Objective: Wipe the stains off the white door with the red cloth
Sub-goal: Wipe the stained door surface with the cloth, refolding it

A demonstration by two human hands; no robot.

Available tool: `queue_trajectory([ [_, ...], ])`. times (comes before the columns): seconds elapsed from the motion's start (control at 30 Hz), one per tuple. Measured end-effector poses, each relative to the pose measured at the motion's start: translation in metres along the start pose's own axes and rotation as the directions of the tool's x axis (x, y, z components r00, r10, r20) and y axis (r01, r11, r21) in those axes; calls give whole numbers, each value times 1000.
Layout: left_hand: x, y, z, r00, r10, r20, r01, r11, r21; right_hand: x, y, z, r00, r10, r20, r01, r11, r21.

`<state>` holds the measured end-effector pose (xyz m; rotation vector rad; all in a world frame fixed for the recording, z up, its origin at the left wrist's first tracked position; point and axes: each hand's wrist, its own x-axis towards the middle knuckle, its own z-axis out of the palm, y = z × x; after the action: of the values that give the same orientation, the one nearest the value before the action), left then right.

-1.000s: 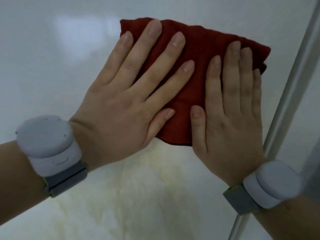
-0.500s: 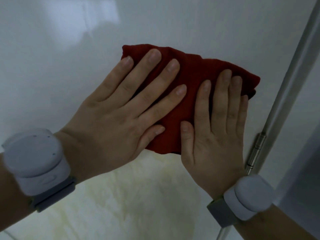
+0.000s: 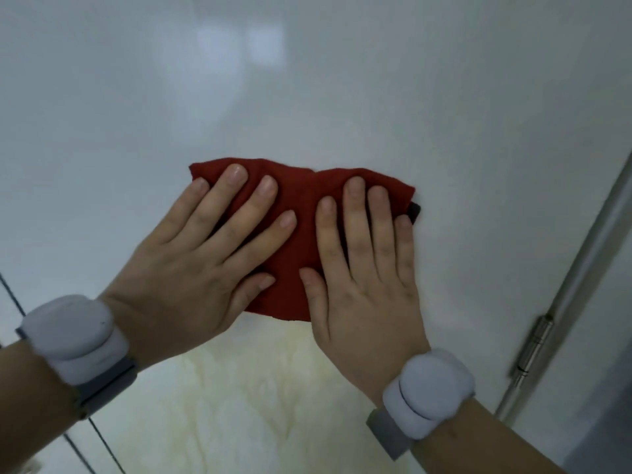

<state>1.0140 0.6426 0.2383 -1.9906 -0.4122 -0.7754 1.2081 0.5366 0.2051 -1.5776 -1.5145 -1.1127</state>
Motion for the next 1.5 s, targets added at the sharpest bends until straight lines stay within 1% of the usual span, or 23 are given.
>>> queue_trajectory([
  [0.07,-6,-5,-6,999,-17,41,19,1000,-25,6,-7,-4,998,-19,52,19,1000,9],
  [0.2,1,-10,-40,996,-80,46,87,975,-204,9,2,-36,975,-122,185,103,989,110],
  [0.3,29,-8,-52,986,-163,-31,150,958,-246,13,16,-57,970,-165,178,141,980,144],
  [0.4,55,-4,-60,971,-236,-23,220,931,-292,18,24,-69,955,-229,187,209,970,121],
  [0.47,70,5,-65,965,-256,58,261,905,-337,24,37,-74,937,-277,211,248,956,156],
  [0.57,79,13,-70,940,-292,174,335,884,-327,29,43,-76,936,-290,201,249,946,209],
  [0.7,102,22,-83,931,-230,285,314,901,-299,31,42,-79,962,-235,142,190,943,272],
  [0.77,113,25,-92,854,-251,455,406,869,-283,31,41,-84,970,-196,144,142,937,319],
  [0.8,116,25,-93,795,-289,533,495,818,-294,30,41,-86,976,-165,143,107,932,347],
  [0.83,119,23,-94,718,-306,625,600,727,-333,30,40,-88,983,-121,141,59,923,381],
  [0.87,122,22,-95,639,-285,715,716,559,-417,32,38,-91,987,-67,144,1,909,416],
  [0.9,126,20,-98,563,-231,794,816,307,-489,34,35,-95,988,-8,155,-64,889,454],
  [0.93,130,18,-102,489,-184,853,871,38,-491,37,32,-100,981,51,185,-137,859,493],
  [0.97,133,16,-104,403,-142,904,888,-181,-424,42,29,-106,968,102,228,-211,819,533],
  [1.0,136,15,-108,336,-106,936,872,-341,-351,47,26,-114,951,148,272,-283,771,570],
  [1.07,143,12,-116,283,-81,956,791,-544,-280,56,22,-129,921,209,328,-381,657,651],
  [1.13,147,6,-124,266,-79,961,696,-674,-248,63,18,-142,918,242,315,-397,580,712],
  [1.2,152,-4,-134,256,-99,962,618,-748,-242,70,15,-156,936,221,274,-352,586,730],
  [1.27,160,-13,-145,288,-102,952,553,-794,-253,78,10,-166,943,167,287,-325,648,689],
  [1.3,166,-18,-152,309,-104,945,518,-815,-259,83,9,-169,943,155,295,-315,706,634],
  [1.37,174,-25,-168,345,-117,931,425,-865,-266,91,12,-169,960,162,229,-260,823,506],
  [1.43,179,-27,-177,374,-126,919,352,-897,-267,100,21,-165,974,203,104,-228,845,484],
  [1.5,181,-29,-183,394,-135,909,330,-903,-277,112,34,-165,965,259,28,-230,799,555],
])
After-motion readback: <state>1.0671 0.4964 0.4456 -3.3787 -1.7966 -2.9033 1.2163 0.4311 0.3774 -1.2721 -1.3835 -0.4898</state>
